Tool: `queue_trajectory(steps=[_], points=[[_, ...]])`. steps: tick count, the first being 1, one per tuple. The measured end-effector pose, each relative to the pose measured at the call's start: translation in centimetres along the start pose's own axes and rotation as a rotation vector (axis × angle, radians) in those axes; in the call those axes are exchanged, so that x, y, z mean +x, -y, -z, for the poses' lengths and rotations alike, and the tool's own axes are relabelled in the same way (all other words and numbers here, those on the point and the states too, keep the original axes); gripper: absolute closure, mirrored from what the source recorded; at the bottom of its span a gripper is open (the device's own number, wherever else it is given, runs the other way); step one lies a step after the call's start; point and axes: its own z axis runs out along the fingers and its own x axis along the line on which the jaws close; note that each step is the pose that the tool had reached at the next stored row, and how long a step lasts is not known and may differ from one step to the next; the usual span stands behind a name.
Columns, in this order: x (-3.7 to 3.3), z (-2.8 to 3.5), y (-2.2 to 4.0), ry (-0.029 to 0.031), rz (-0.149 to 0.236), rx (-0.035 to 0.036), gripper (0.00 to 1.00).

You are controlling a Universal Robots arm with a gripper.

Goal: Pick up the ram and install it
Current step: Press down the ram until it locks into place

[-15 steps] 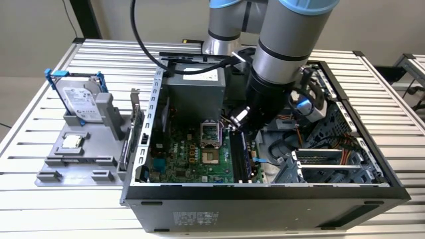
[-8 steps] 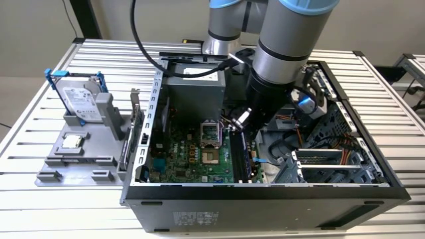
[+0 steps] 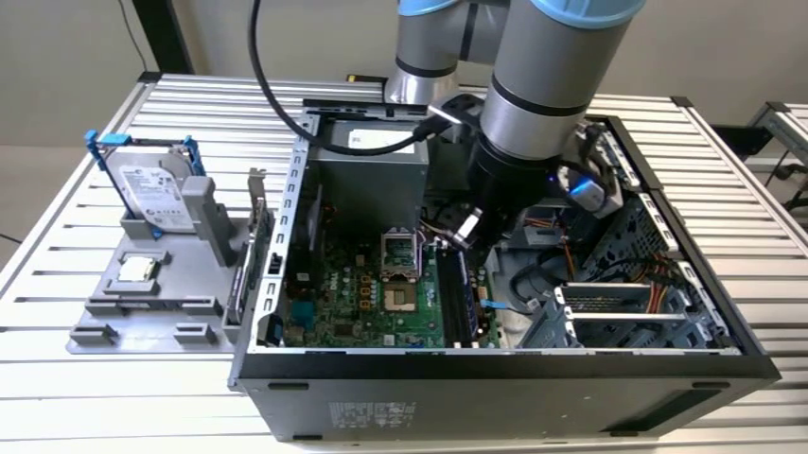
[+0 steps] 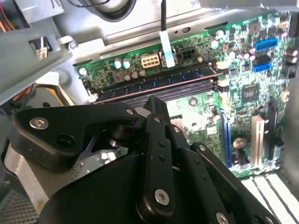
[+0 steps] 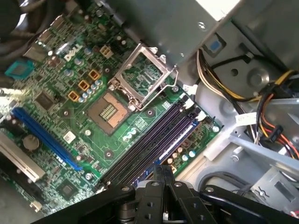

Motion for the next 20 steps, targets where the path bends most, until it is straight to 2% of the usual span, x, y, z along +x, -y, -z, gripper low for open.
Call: queue_trajectory(steps=[20], points=[[0.00, 0.00, 0.00, -0.0033, 0.298, -0.0002, 1.00]])
